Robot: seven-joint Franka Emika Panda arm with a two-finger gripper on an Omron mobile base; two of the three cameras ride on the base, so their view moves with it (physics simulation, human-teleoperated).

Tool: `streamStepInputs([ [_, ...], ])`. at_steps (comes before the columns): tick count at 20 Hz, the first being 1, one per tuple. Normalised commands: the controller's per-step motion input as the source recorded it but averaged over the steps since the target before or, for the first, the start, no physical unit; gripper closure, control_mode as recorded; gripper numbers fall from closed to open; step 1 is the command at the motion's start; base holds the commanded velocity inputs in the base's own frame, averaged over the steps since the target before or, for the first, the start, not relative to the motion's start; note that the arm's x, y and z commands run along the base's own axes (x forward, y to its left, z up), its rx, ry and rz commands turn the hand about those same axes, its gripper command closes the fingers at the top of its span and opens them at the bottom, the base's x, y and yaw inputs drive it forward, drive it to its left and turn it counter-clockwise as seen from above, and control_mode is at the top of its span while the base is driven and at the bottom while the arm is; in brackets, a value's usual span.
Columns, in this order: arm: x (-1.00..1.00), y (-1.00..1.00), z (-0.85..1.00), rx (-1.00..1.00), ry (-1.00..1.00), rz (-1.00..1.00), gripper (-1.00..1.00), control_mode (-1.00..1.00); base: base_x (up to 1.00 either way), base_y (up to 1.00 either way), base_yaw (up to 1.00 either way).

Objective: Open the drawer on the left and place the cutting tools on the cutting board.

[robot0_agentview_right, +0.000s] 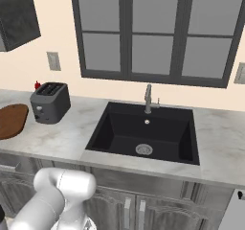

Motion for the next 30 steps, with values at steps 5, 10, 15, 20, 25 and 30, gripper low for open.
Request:
streamStepInputs([
  [5,0.22,0.0,-0.03,0.0,0.0,0.0,-1.0,-1.0,0.0,0.0,0.0],
  [10,0.01,0.0,-0.26,0.0,-0.02,0.0,-1.0,-1.0,0.0,0.0,0.0],
  [15,0.0,0.01,-0.32,0.0,-0.05,0.0,-1.0,-1.0,0.0,0.0,0.0],
  [20,0.04,0.11,-0.34,0.0,-0.08,0.0,-1.0,-1.0,0.0,0.0,0.0],
  [25,0.13,0.31,-0.37,0.0,-0.13,-0.02,-1.0,-1.0,0.0,0.0,0.0],
  [30,0.15,0.36,-0.29,0.0,-0.13,-0.09,-1.0,-1.0,0.0,0.0,0.0],
])
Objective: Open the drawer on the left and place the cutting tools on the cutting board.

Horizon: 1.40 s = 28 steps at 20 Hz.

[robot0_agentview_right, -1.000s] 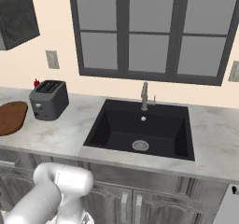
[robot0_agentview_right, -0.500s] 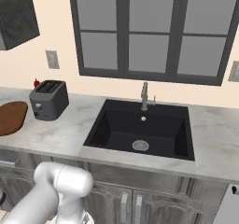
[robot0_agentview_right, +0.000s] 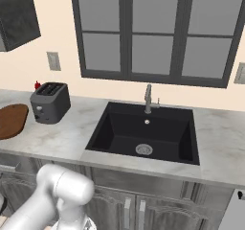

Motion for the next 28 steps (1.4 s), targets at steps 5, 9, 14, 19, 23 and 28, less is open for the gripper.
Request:
streamStepInputs([
  [5,0.19,0.22,-0.24,0.0,-0.04,-0.13,-1.0,-1.0,0.0,0.0,0.0],
  [9,0.22,0.13,-0.06,0.0,0.0,-0.13,-1.0,-1.0,0.0,0.0,0.0],
  [14,0.13,0.02,-0.11,0.0,-0.01,-0.1,-1.0,-1.0,0.0,0.0,0.0],
  [19,0.0,0.0,-0.07,0.0,-0.02,0.0,-1.0,-1.0,0.0,0.0,0.0],
  [23,0.0,0.0,-0.18,0.0,-0.04,0.0,-1.0,-1.0,0.0,0.0,0.0],
  [28,0.0,0.0,-0.16,0.0,-0.02,0.0,-1.0,-1.0,0.0,0.0,0.0],
])
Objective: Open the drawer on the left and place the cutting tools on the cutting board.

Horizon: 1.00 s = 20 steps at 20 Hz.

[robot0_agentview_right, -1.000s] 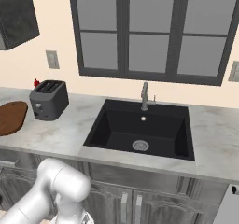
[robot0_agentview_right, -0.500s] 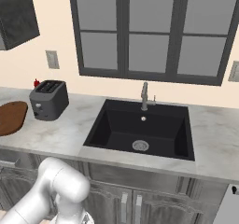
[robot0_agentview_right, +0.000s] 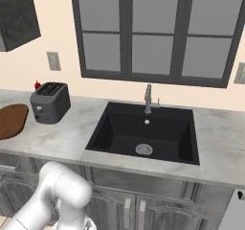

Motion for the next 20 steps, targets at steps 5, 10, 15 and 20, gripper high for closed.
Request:
streamStepInputs([
  [5,0.02,0.0,-0.14,0.0,0.0,0.0,-1.0,-1.0,0.0,0.0,0.0],
  [10,0.24,0.0,-0.03,0.0,0.0,0.01,-1.0,-1.0,0.0,0.0,0.0],
  [15,0.31,0.0,-0.04,0.0,0.01,0.07,-1.0,-1.0,0.0,0.0,0.0],
  [20,0.13,0.0,-0.12,0.0,0.0,0.07,-1.0,-1.0,0.0,0.0,0.0],
])
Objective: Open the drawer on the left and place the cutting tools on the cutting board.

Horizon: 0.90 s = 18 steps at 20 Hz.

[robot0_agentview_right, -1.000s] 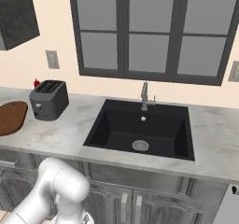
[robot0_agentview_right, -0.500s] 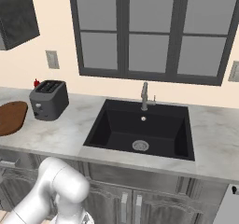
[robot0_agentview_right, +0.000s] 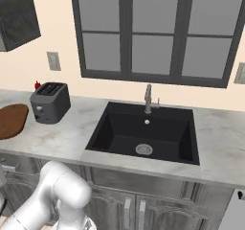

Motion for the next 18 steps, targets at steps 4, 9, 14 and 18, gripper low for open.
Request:
streamStepInputs([
  [4,0.01,0.0,-0.19,0.0,0.0,0.06,-1.0,-1.0,0.0,0.0,0.0],
  [9,0.0,0.0,-0.08,0.0,0.0,0.04,-1.0,-1.0,0.0,0.0,0.0],
  [14,0.0,0.0,0.0,0.0,0.0,0.0,-1.0,-1.0,0.0,0.0,0.0],
  [18,0.0,0.0,0.0,0.0,0.0,0.0,-1.0,-1.0,0.0,0.0,0.0],
])
